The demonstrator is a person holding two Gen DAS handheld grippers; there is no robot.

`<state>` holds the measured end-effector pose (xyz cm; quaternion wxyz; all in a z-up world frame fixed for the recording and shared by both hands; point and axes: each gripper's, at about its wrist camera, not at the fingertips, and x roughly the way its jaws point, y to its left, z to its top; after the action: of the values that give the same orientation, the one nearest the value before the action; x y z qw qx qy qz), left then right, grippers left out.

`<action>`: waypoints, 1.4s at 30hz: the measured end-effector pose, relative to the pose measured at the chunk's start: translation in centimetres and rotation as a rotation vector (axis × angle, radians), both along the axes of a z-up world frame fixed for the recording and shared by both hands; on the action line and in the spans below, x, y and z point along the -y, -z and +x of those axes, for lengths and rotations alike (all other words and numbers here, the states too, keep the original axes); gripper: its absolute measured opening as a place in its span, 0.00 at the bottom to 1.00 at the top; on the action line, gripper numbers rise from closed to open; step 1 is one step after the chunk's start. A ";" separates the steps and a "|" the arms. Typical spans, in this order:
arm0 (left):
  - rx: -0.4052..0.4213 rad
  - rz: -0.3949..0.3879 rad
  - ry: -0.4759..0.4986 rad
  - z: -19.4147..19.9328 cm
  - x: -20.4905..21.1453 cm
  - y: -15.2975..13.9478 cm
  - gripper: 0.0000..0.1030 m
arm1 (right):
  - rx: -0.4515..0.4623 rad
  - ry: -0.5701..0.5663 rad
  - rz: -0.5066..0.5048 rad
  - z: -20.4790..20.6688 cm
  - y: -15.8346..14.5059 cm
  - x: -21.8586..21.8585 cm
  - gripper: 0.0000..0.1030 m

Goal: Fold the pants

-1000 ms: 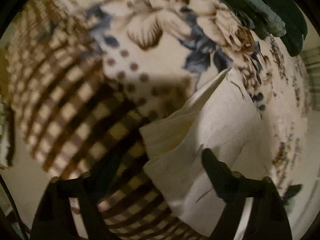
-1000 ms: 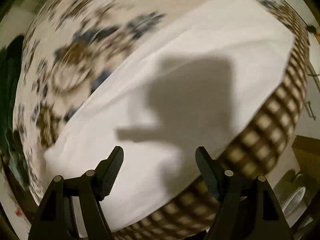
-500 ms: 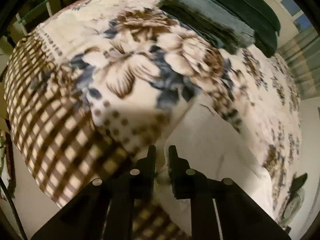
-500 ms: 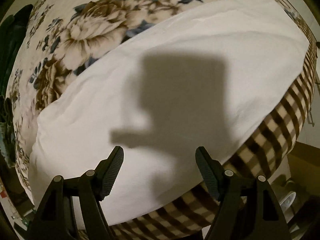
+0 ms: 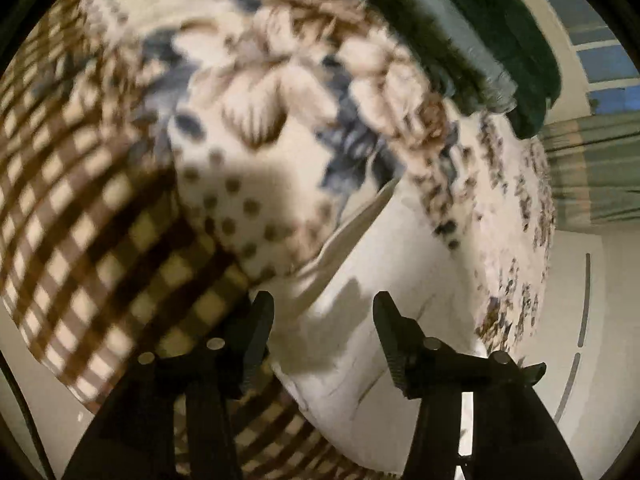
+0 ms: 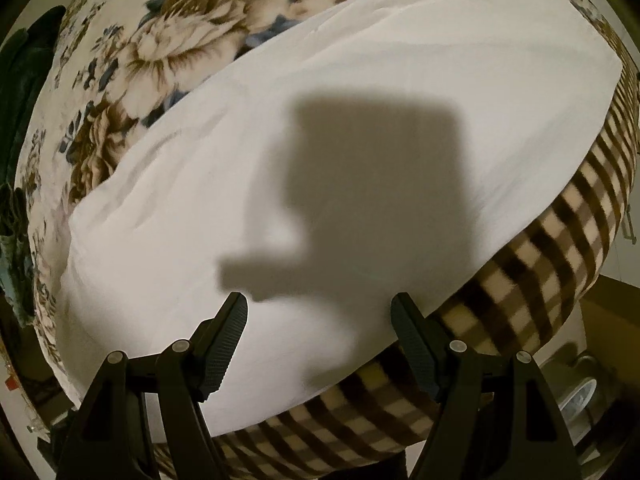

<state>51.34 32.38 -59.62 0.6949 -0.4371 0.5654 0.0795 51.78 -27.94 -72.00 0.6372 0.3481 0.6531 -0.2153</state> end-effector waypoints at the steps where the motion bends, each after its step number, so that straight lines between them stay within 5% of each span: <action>1: -0.015 -0.001 -0.013 -0.3 0.2 0.3 0.47 | -0.001 -0.002 0.000 -0.2 0.0 0.0 0.74; 6: 0.041 0.051 -0.050 -1.4 1.0 -0.8 0.44 | 0.006 0.000 0.012 -0.3 0.2 0.0 0.74; 7: 0.072 0.071 -0.045 -1.4 1.5 -1.4 0.36 | 0.007 -0.003 0.012 -0.5 0.1 0.3 0.74; 11: 0.189 0.067 0.059 -0.5 4.4 -3.3 0.31 | 0.008 -0.016 0.010 0.3 0.8 0.5 0.74; 16: 0.074 0.101 0.057 -0.3 4.8 0.0 0.34 | 0.001 -0.026 0.001 0.2 1.3 0.0 0.75; 21: 0.066 0.103 -0.019 -1.9 3.3 0.0 0.34 | 0.008 -0.014 0.025 0.8 1.7 -0.2 0.75; 27: 0.019 0.331 0.143 -0.9 6.2 -0.7 0.32 | 0.011 -0.023 0.027 0.6 1.9 0.5 0.75; 28: 0.026 0.356 0.152 -0.5 6.5 -0.7 0.18 | 0.009 -0.028 0.024 0.8 2.0 0.5 0.75; 30: 0.047 0.382 0.185 0.2 6.5 -0.9 0.10 | 0.007 -0.032 0.023 0.6 1.9 0.5 0.75; 38: 0.135 0.562 0.259 3.0 6.3 -4.5 0.09 | 0.069 0.009 0.096 -0.2 -0.5 0.4 0.74; 42: 0.055 0.547 0.268 3.9 4.7 -2.0 0.09 | 0.067 0.012 0.127 -1.3 -1.3 -0.1 0.74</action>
<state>55.27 27.64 -57.61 0.8062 -0.1576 0.5566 0.1245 50.47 -27.84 -70.70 0.6340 0.3986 0.6418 -0.1653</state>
